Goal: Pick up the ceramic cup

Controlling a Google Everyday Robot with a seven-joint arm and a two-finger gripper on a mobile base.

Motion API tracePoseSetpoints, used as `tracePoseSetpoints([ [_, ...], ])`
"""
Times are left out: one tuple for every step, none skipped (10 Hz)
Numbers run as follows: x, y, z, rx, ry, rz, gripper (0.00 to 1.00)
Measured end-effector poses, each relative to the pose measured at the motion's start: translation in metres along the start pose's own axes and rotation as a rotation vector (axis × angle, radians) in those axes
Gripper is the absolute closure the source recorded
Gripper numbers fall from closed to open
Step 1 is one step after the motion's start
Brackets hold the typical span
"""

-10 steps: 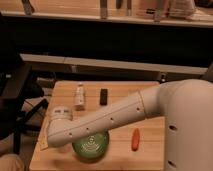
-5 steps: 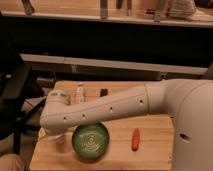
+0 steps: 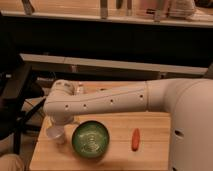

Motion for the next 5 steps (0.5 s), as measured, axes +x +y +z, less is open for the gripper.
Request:
tracePoseSetpoints([
  [0.001,0.001,0.011,-0.004,-0.020,0.003,0.20],
  [0.003,0.003,0.020,-0.009,-0.038,0.005,0.20],
  [0.005,0.009,0.030,-0.018,-0.059,0.015,0.20],
  [0.007,0.014,0.042,-0.022,-0.075,0.024,0.20],
  [0.007,0.016,0.047,-0.022,-0.082,0.027,0.20],
])
